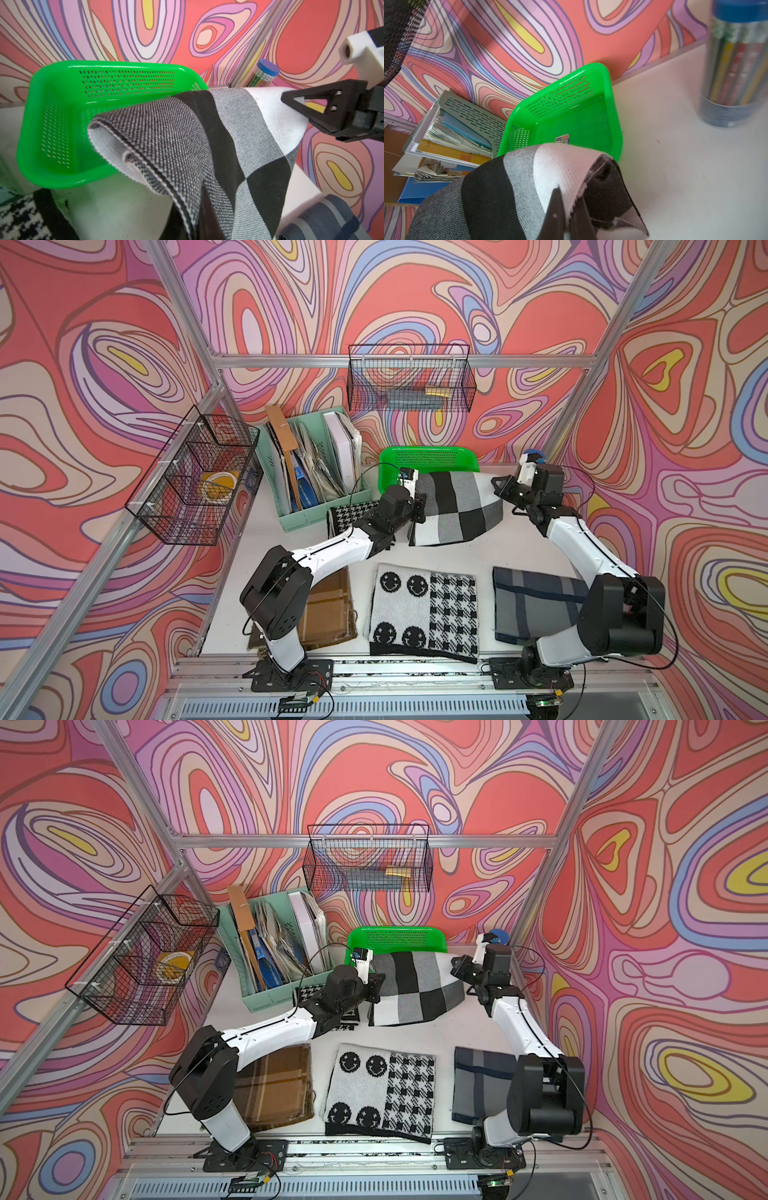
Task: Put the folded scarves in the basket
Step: Place the scarf in the basket.
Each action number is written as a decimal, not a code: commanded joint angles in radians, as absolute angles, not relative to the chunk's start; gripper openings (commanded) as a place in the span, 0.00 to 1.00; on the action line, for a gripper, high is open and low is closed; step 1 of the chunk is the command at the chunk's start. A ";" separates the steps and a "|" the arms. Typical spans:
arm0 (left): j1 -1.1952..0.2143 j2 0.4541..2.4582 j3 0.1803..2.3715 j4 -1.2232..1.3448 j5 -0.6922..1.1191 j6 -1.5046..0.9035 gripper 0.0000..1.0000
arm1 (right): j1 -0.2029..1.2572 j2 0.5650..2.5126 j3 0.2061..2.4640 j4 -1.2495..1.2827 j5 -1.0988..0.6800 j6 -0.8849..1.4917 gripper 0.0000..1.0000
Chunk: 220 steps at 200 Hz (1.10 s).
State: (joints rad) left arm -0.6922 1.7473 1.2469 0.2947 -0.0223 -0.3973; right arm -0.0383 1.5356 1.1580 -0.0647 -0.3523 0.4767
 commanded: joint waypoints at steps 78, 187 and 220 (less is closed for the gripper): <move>-0.509 1.982 1.600 0.155 0.076 -0.297 0.00 | 0.012 1.943 1.617 -0.022 -0.304 0.468 0.00; -0.461 2.087 1.773 0.145 0.140 -0.311 0.00 | 0.015 2.024 1.714 0.029 -0.334 0.480 0.00; -0.452 2.108 1.820 0.150 0.132 -0.341 0.00 | 0.015 2.031 1.767 0.012 -0.324 0.488 0.00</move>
